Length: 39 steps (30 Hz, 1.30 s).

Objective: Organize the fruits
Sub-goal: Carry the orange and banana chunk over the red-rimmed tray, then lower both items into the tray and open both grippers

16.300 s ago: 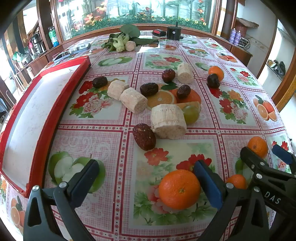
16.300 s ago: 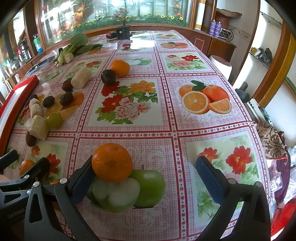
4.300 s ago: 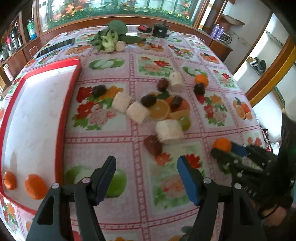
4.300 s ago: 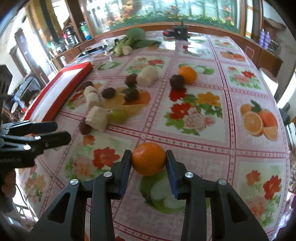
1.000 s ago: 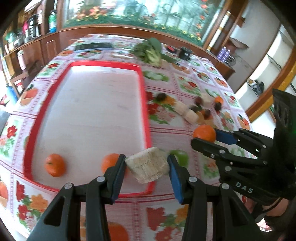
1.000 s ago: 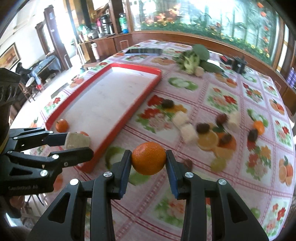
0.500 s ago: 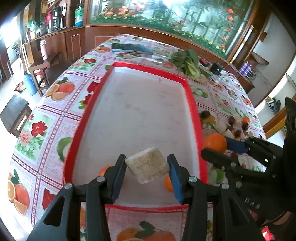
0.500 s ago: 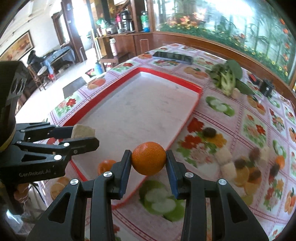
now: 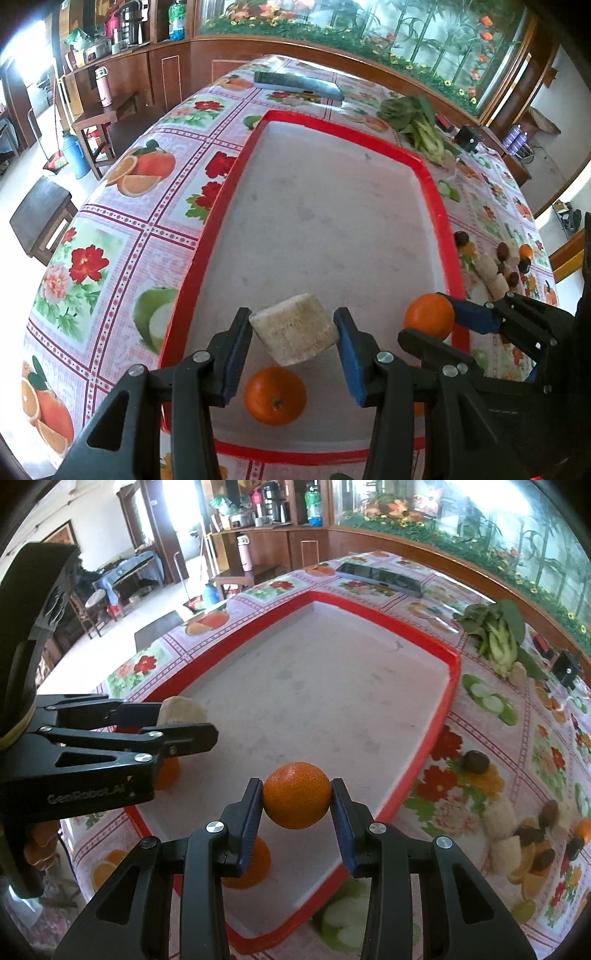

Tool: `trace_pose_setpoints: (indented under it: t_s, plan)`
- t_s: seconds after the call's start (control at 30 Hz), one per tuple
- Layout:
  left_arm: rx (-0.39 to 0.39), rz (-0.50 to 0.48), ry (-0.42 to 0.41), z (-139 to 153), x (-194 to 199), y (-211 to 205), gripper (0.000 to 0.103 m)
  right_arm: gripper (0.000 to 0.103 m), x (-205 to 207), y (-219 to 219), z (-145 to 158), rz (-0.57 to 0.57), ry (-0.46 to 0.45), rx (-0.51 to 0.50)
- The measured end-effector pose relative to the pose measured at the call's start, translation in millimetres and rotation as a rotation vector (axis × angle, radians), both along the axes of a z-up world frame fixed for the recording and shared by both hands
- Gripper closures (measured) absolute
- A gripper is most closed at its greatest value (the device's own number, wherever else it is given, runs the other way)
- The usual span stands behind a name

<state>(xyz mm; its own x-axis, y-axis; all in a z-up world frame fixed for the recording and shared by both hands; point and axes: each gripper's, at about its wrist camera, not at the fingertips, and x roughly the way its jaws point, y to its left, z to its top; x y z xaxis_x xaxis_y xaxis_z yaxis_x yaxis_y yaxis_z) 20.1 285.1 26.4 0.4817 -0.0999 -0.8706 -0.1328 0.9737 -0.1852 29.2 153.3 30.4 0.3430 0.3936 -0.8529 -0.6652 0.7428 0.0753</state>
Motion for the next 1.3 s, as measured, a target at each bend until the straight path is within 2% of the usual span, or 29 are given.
trace_pose_setpoints:
  t_s: [0.57, 0.93, 1.3]
  plan:
    - [0.079, 0.007, 0.017, -9.3, 2.4, -7.6, 0.054, 0.065, 4.8, -1.8, -11.4, -0.005, 0.045, -0.002]
    - [0.086, 0.017, 0.005, -3.4, -5.3, -11.3, 0.046, 0.062, 0.5, -6.1, -3.5, -0.025, 0.048, 0.017]
    - [0.071, 0.018, -0.018, 8.0, -19.4, -24.6, 0.045, 0.061, -12.4, -22.6, 15.0, -0.055, 0.034, 0.060]
